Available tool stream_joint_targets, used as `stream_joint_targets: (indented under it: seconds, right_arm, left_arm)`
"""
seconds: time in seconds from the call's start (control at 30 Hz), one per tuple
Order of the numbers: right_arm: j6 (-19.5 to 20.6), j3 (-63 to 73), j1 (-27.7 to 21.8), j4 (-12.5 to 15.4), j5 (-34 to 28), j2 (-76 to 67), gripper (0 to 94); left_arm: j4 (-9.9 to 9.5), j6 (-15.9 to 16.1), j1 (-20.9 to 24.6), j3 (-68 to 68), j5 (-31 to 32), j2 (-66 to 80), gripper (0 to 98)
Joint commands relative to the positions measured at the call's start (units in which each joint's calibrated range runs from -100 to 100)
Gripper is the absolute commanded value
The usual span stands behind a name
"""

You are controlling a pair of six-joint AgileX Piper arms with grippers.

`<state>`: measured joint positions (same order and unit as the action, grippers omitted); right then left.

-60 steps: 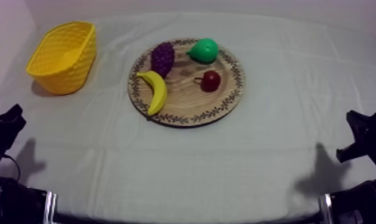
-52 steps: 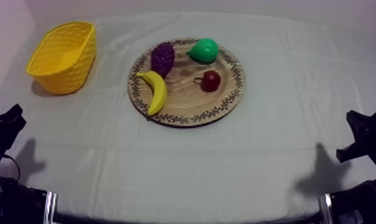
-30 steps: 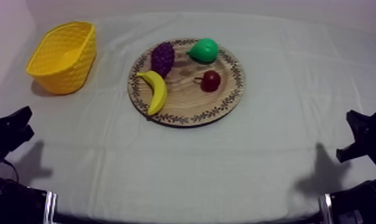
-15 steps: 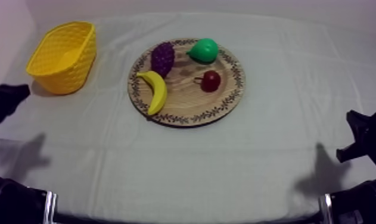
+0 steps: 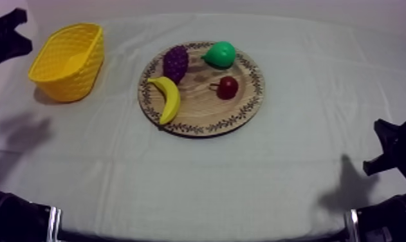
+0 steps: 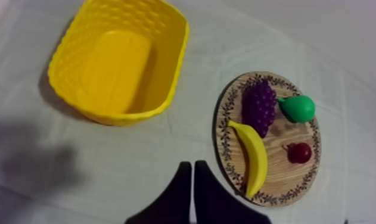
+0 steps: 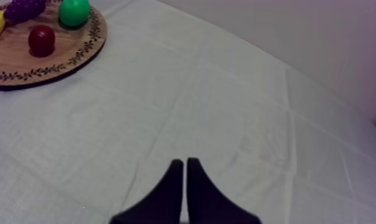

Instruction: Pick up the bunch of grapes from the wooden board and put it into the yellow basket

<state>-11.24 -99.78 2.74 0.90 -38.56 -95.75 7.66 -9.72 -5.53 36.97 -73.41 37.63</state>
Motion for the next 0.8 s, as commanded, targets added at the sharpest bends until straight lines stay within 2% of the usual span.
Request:
stream_joint_targets:
  seconds: [0.0, 0.17, 0.47, 0.77]
  right_arm:
    - [0.01, 0.00, 0.01, 0.01, 0.01, 0.00, 0.3]
    - [0.01, 0.00, 0.01, 0.01, 0.01, 0.00, 0.3]
    - [-0.02, 0.00, 0.01, 0.01, 0.01, 0.00, 0.3]
    - [-0.02, 0.00, 0.01, 0.01, 0.01, 0.00, 0.3]
  left_arm:
    - [-0.48, -1.62, -0.94, -7.73, -2.81, -8.09, 0.0]
    - [-1.26, -3.62, -4.27, -16.34, -5.66, -17.93, 0.0]
    - [-2.77, -8.26, -11.72, -30.21, -6.38, -34.18, 0.1]
    - [-3.60, -10.38, -17.92, -44.32, -7.69, -48.31, 0.1]
